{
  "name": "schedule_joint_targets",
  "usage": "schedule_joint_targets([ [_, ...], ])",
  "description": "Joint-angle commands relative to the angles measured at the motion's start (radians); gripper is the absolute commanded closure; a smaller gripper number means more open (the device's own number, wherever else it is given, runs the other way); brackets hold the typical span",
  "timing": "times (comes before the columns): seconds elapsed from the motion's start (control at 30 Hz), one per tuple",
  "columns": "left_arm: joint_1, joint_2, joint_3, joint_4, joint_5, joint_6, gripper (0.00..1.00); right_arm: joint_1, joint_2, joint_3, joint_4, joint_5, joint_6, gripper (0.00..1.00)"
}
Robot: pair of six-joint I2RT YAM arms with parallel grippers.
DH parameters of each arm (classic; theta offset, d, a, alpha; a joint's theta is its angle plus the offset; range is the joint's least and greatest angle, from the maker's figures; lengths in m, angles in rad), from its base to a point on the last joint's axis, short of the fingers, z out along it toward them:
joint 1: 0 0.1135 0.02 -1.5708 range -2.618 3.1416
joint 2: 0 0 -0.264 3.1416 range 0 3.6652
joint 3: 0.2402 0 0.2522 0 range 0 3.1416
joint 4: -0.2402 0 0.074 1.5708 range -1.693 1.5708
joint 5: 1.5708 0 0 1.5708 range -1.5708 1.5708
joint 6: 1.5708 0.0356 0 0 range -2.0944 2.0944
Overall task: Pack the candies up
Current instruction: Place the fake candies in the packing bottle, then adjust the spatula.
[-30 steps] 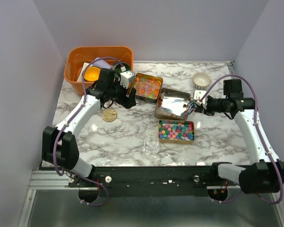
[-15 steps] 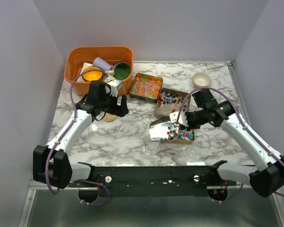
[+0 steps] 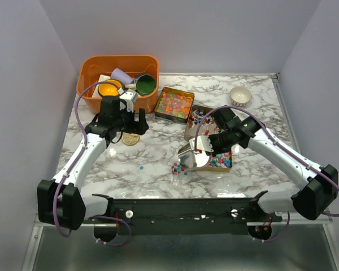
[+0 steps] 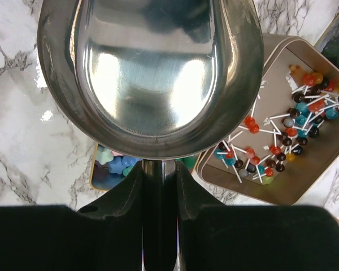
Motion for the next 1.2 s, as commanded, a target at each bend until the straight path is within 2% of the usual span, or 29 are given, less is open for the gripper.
schedule_joint_targets([
  [0.0, 0.01, -0.028, -0.008, 0.033, 0.009, -0.028, 0.01, 0.014, 0.005, 0.014, 0.037, 0.061, -0.025, 0.99],
  [0.2, 0.016, -0.023, -0.028, 0.044, -0.004, -0.033, 0.01, 0.014, 0.001, 0.017, 0.032, 0.092, -0.036, 0.99],
  [0.33, 0.058, -0.025, -0.022, 0.001, -0.024, -0.081, 0.01, 0.014, 0.002, 0.09, -0.011, 0.106, -0.035, 0.99],
  [0.4, 0.067, -0.009, 0.064, -0.105, -0.018, 0.025, 0.01, 0.014, -0.008, 0.113, -0.014, 0.104, -0.004, 0.99],
  [0.43, 0.074, -0.005, 0.094, -0.146, 0.005, 0.179, 0.01, 0.014, -0.015, 0.122, -0.006, 0.1, 0.014, 0.99],
  [0.57, 0.11, 0.003, 0.168, -0.319, -0.001, 0.459, 0.01, 0.012, -0.03, 0.143, 0.076, 0.035, 0.172, 0.99],
  [0.67, 0.119, 0.0, 0.143, -0.353, -0.003, 0.517, 0.01, -0.008, -0.029, 0.123, 0.148, 0.021, 0.264, 0.99],
  [0.8, 0.119, 0.012, 0.111, -0.318, 0.069, 0.423, 0.02, -0.101, 0.04, 0.187, 0.129, 0.07, 0.255, 0.99],
  [0.87, 0.119, 0.012, 0.088, -0.275, 0.118, 0.354, 0.02, -0.14, 0.112, 0.306, 0.072, 0.118, 0.202, 0.99],
  [0.93, 0.116, 0.003, 0.049, -0.18, 0.201, 0.233, 0.03, -0.189, 0.159, 0.438, 0.026, 0.124, 0.144, 0.99],
  [1.03, 0.11, -0.044, -0.011, 0.016, 0.32, 0.095, 0.05, -0.209, 0.162, 0.466, 0.052, 0.124, 0.033, 0.99],
  [1.07, 0.11, -0.073, -0.021, 0.076, 0.351, 0.058, 0.08, -0.209, 0.16, 0.457, 0.069, 0.124, 0.01, 0.99],
  [1.1, 0.11, -0.083, -0.028, 0.201, 0.383, 0.027, 0.11, -0.209, 0.172, 0.455, 0.07, 0.12, -0.005, 0.99],
  [1.13, 0.11, -0.091, -0.033, 0.263, 0.458, -0.043, 0.14, -0.209, 0.183, 0.457, 0.07, 0.115, -0.001, 0.99],
  [1.17, 0.107, -0.083, -0.028, 0.323, 0.486, -0.085, 0.22, -0.209, 0.195, 0.469, 0.066, 0.1, 0.007, 0.99],
])
